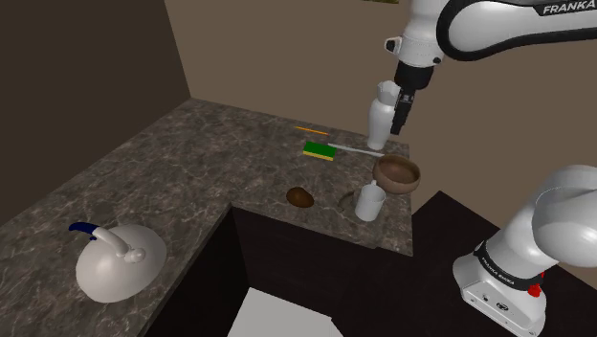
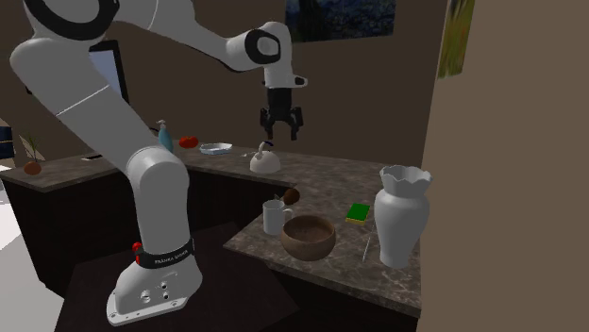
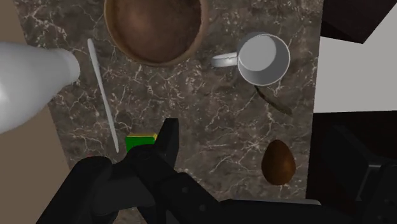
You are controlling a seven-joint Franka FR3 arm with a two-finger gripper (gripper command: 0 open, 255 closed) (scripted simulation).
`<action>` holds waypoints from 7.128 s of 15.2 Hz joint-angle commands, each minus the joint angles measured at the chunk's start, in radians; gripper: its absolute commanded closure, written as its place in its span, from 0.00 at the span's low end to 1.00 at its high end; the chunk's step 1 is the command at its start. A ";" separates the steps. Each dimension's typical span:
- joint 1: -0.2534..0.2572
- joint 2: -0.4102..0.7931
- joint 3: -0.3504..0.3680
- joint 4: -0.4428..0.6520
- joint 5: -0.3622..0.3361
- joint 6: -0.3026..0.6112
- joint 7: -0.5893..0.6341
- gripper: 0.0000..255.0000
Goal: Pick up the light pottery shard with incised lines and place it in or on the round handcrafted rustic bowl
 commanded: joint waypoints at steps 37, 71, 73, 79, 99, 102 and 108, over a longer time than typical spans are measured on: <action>0.136 0.661 0.136 -0.103 -0.517 0.570 -0.266 1.00; 0.152 0.371 0.152 -0.032 -0.309 0.264 -0.493 1.00; 0.154 0.355 0.151 -0.020 -0.300 0.238 -0.506 1.00; 0.148 0.301 0.134 -0.016 -0.286 0.192 -0.553 1.00; -0.068 0.027 -0.196 -0.273 -0.467 0.330 -0.960 1.00; -0.073 0.051 -0.199 -0.296 -0.481 0.374 -0.941 1.00; -0.086 0.108 -0.202 -0.336 -0.516 0.466 -0.898 1.00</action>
